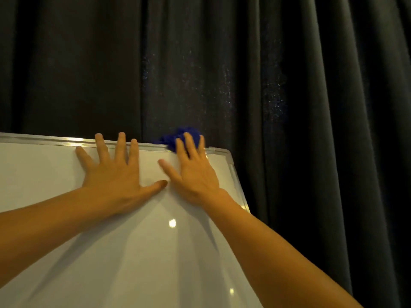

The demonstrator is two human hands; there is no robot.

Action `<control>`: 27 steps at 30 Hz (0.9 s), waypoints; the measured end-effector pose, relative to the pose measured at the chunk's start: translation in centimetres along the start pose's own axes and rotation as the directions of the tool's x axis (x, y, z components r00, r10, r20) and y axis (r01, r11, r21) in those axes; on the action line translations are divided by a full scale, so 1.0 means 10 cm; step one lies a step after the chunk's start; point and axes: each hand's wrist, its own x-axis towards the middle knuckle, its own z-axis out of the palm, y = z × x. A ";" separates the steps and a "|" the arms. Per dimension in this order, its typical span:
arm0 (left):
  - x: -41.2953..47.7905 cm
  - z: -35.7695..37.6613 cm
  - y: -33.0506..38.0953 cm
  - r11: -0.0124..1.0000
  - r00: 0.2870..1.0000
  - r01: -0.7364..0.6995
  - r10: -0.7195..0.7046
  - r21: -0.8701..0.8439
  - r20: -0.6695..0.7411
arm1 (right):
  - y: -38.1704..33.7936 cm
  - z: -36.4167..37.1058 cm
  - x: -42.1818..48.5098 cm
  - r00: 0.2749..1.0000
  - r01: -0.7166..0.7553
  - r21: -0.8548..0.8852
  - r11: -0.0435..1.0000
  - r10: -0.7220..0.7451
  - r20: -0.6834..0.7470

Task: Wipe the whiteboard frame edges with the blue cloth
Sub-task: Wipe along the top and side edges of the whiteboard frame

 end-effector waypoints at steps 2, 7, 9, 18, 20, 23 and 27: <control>-0.02 0.02 0.06 1.000 0.999 -0.028 0.028 -0.012 -0.023 | 0.30 -0.13 -0.07 0.994 -0.094 0.060 0.994 0.097 -0.052; 0.01 -0.01 0.28 0.998 0.997 -0.057 0.056 -0.024 -0.056 | 0.66 -0.27 -0.23 0.956 -0.209 0.175 0.962 0.239 -0.171; 0.04 -0.01 0.39 0.994 0.993 -0.099 0.096 -0.039 -0.073 | 0.80 -0.32 -0.27 0.952 -0.266 0.084 0.960 0.275 -0.132; 0.06 0.19 1.02 0.969 0.969 -0.244 0.241 -0.041 -0.061 | 0.92 -0.33 -0.65 0.921 -0.374 0.267 0.888 0.389 -0.006; 0.03 0.23 1.06 0.963 0.961 -0.269 0.267 -0.023 -0.071 | 0.93 -0.27 -0.92 0.915 -0.358 0.326 0.875 0.398 -0.063; 0.01 0.26 1.10 0.960 0.956 -0.281 0.279 -0.015 -0.096 | 0.92 -0.31 -1.08 0.899 -0.318 0.358 0.878 0.400 -0.181; -0.01 0.25 1.14 0.961 0.955 -0.276 0.275 0.002 -0.113 | 0.80 -0.43 -0.75 0.870 -0.365 0.202 0.909 0.410 -0.273</control>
